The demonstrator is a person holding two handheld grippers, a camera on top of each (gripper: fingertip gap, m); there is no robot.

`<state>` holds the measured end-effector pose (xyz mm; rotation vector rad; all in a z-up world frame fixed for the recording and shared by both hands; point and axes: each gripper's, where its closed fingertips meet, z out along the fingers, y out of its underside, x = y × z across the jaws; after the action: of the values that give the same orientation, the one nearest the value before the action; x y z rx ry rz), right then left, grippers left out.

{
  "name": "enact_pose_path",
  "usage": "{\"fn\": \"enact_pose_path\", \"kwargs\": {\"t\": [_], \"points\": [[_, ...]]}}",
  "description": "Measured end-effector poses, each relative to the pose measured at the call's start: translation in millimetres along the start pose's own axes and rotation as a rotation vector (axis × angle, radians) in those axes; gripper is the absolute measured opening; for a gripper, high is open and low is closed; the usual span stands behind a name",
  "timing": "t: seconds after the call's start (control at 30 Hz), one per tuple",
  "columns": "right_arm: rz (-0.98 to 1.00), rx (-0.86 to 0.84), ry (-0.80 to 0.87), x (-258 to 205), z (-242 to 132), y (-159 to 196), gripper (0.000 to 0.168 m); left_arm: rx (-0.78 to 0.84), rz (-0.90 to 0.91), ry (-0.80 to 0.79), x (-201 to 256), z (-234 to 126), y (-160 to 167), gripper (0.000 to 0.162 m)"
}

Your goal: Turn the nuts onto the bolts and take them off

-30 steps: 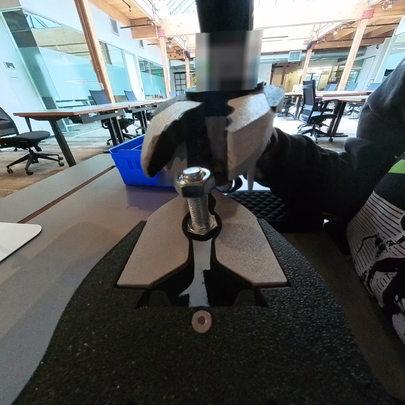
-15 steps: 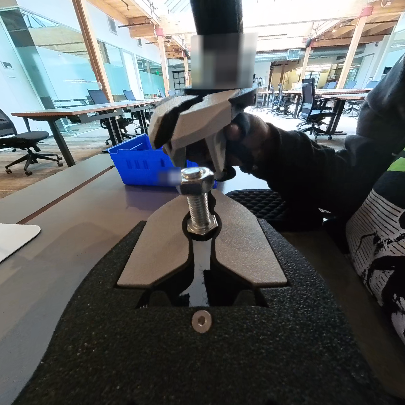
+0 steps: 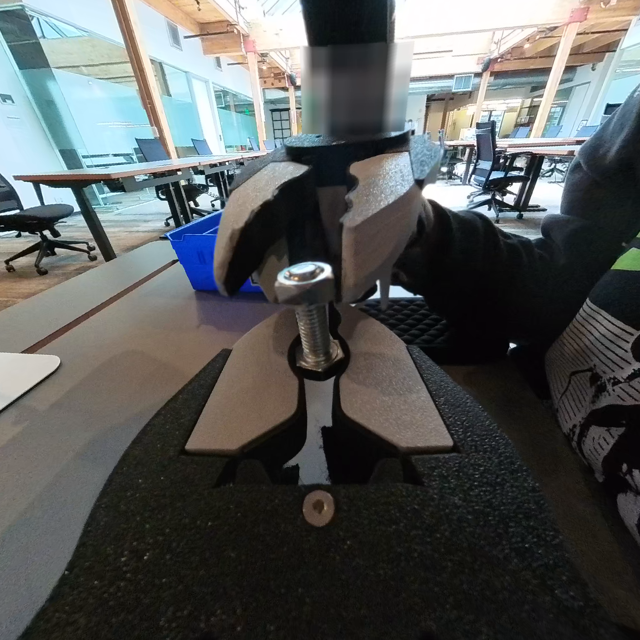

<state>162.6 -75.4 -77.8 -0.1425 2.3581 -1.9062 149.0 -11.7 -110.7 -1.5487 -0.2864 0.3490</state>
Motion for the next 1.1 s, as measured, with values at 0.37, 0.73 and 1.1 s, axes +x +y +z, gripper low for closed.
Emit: {"fn": "enact_pose_path", "kwargs": {"t": [0.37,0.73,1.1], "points": [[0.011,0.068,0.021,6,-19,-9,0.027,0.000,0.001,0.002,0,0,0,0.011],[0.016,0.028,0.005,3,-8,-2,0.030,0.001,-0.001,0.000,0,0,0,0.012],[-0.013,0.038,-0.008,-3,-2,-3,0.038,-0.001,0.005,-0.003,0,0,0,0.011]]}}
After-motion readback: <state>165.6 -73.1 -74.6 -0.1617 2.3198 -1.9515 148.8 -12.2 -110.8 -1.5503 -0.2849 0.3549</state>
